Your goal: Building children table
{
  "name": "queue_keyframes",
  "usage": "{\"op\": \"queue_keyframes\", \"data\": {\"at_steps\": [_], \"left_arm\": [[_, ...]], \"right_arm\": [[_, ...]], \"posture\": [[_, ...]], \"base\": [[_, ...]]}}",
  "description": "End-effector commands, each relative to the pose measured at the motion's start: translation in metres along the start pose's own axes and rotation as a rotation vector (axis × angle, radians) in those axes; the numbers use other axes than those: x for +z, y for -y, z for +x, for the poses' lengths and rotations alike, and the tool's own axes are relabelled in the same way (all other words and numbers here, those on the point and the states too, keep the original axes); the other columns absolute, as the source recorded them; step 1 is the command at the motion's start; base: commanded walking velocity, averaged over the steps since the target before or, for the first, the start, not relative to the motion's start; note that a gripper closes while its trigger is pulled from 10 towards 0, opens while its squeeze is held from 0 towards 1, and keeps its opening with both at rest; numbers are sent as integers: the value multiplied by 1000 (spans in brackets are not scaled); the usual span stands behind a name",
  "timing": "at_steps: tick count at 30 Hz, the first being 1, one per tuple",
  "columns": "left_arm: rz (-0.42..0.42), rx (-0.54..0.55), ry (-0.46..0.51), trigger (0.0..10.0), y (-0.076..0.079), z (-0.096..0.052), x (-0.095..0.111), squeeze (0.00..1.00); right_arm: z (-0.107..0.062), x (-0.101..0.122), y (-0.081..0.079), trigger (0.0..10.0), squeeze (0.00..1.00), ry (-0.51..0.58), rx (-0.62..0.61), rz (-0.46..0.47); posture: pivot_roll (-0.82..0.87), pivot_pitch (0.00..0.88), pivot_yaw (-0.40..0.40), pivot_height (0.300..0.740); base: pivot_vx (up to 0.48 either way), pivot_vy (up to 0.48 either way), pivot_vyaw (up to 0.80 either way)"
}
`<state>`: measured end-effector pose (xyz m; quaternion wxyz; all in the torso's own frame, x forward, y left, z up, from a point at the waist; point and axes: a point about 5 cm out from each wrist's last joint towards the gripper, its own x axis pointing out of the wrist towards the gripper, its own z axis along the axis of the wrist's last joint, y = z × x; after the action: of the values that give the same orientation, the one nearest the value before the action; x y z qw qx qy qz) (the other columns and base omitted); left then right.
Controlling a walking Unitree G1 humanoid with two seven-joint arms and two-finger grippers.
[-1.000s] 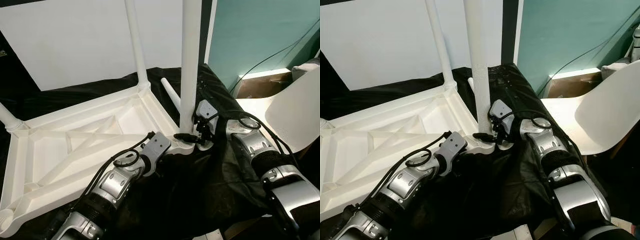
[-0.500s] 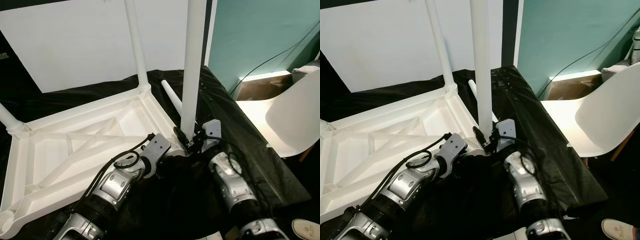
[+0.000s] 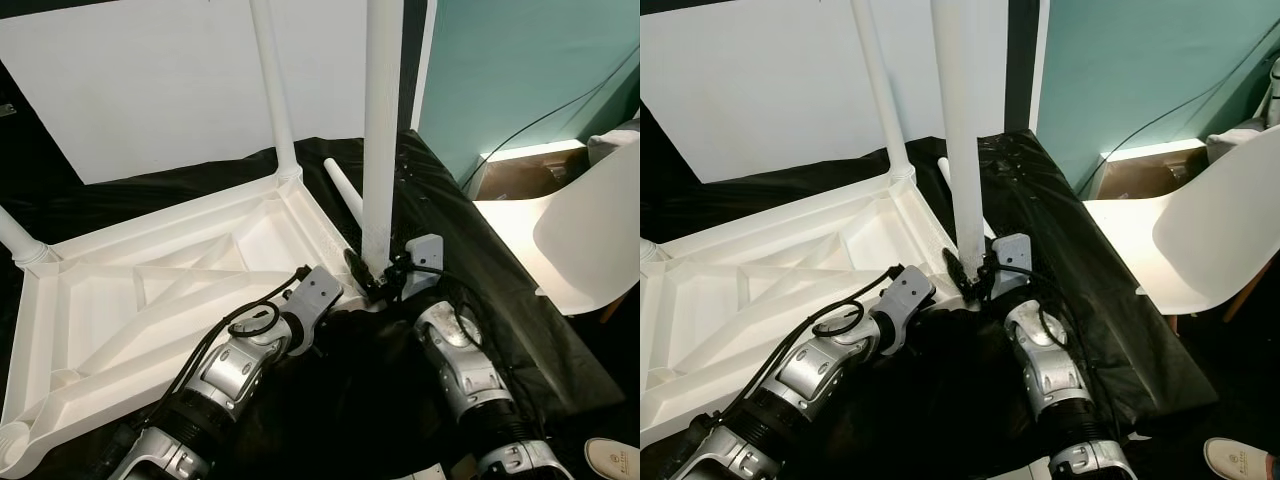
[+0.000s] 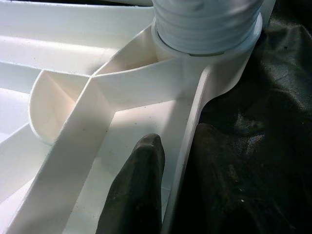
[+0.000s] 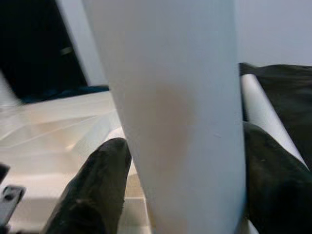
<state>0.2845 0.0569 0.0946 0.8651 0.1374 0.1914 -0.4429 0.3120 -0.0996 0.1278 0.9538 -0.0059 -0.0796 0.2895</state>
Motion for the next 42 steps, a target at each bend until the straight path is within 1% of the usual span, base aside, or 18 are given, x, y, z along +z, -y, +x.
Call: {"op": "queue_keyframes", "data": {"at_steps": [1,2,6,11,18,19,20,21,22,23,24,25,35,36,37,40,41,42], "left_arm": [[-76,-213,-81,10000,25,7,-25,0],[-76,-213,-81,10000,25,7,-25,0],[-71,-210,-79,10000,23,8,-24,0],[-69,-209,-78,10000,23,8,-24,0],[-68,-210,-80,10000,25,9,-24,0],[-69,-210,-81,10000,25,9,-24,0],[-69,-209,-81,10000,25,9,-24,0],[-69,-208,-82,10000,25,9,-25,0],[-69,-208,-82,10000,25,9,-25,0],[-69,-208,-83,10000,25,9,-25,0],[-69,-208,-83,10000,25,9,-25,0],[-69,-207,-84,10000,25,9,-25,0],[-64,-209,-88,10000,24,8,-26,0],[-64,-210,-89,10000,25,8,-26,0],[-64,-210,-89,10000,25,8,-26,0],[-65,-209,-87,10000,25,8,-26,0],[-65,-209,-87,10000,25,8,-26,0],[-66,-208,-87,10000,25,8,-26,0]], "right_arm": [[6,11,3,10000,0,3,139,-17],[6,11,3,10000,0,3,139,-17],[5,15,19,10000,0,-84,326,-13],[4,16,30,10000,0,-144,382,-6],[3,14,51,10000,0,-303,536,-96],[3,14,53,9020,0,-312,542,-102],[3,14,54,9020,0,-321,546,-105],[2,14,55,4078,0,-332,556,-111],[2,14,55,4078,0,-332,556,-111],[2,13,55,3255,0,-341,568,-112],[2,13,55,3255,0,-341,568,-112],[2,14,55,0,0,-345,581,-113],[-1,11,60,0,0,-345,577,-98],[0,6,55,0,0,-299,506,-77],[0,6,55,0,0,-299,506,-77],[-11,-14,26,0,0,-172,229,-32],[-11,-14,26,0,0,-172,229,-32],[-17,-18,17,0,0,-139,146,-14]], "posture": [[3,0,33,740],[3,0,33,740],[1,0,32,740],[2,0,29,740],[6,0,32,740],[6,0,32,740],[6,0,32,740],[9,0,35,740],[9,0,35,740],[9,0,35,740],[9,0,35,740],[9,0,37,740],[4,0,40,740],[6,0,37,740],[6,0,37,740],[14,0,33,740],[14,0,33,740],[19,0,30,740]], "base": [[0,0,0],[0,0,0],[0,0,0],[0,0,0],[0,0,0],[0,0,0],[0,0,0],[0,0,0],[0,0,0],[0,0,0],[0,0,0],[0,0,0],[0,0,0],[0,0,0],[0,0,0],[0,0,0],[0,0,0],[0,0,0]]}}
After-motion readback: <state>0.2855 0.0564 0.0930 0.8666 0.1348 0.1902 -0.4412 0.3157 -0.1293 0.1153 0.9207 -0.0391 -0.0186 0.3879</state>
